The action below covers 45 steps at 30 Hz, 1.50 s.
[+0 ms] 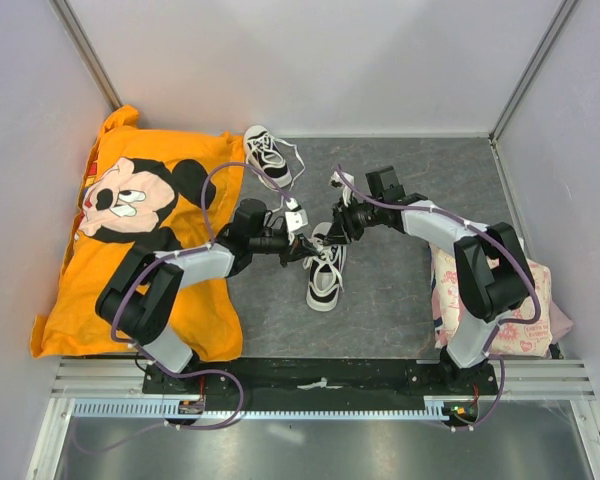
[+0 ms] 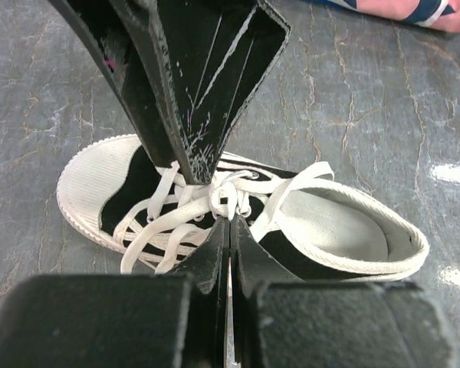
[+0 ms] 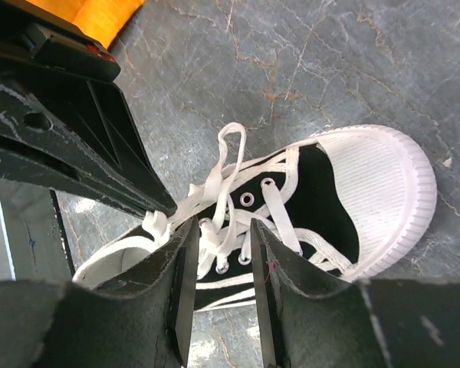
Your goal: Tie the shoes
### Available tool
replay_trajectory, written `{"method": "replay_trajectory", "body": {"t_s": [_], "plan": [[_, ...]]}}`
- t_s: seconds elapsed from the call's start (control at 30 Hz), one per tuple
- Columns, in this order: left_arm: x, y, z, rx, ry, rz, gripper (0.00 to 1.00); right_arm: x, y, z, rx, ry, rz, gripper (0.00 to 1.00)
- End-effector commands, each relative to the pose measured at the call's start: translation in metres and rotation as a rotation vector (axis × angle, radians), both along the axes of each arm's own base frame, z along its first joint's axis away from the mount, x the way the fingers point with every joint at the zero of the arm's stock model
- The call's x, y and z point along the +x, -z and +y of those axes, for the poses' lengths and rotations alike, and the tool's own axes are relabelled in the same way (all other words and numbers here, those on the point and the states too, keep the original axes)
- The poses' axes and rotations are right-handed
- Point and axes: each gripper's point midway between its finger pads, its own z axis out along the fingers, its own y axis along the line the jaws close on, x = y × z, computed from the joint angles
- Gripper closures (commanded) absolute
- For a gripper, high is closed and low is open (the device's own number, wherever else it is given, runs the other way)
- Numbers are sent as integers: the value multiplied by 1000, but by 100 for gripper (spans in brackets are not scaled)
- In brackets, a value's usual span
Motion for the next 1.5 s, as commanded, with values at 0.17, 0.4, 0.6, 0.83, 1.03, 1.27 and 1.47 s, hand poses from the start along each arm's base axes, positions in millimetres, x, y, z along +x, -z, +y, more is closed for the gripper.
{"method": "replay_trajectory", "body": {"t_s": [0.17, 0.4, 0.6, 0.83, 1.03, 1.27, 1.47], "plan": [[4, -4, -7, -1, 60, -57, 98, 14, -3, 10, -51, -50, -78, 62], [6, -4, -8, 0, 55, -58, 98, 5, 6, 7, -104, -104, -96, 65], [6, -3, -9, 0, 57, -52, 98, 3, 9, 5, -126, -126, -102, 66], [9, -2, -9, 14, 42, -41, 98, 4, -3, 9, -102, -130, -129, 100], [7, -3, -9, 16, 44, -32, 98, 5, -8, 10, -88, -122, -142, 100], [7, -2, -8, 18, 46, -35, 98, 11, 4, 10, -129, -119, -128, 77], [7, -2, -9, 18, 49, -39, 99, 8, 10, 11, -176, -169, -144, 73]]}}
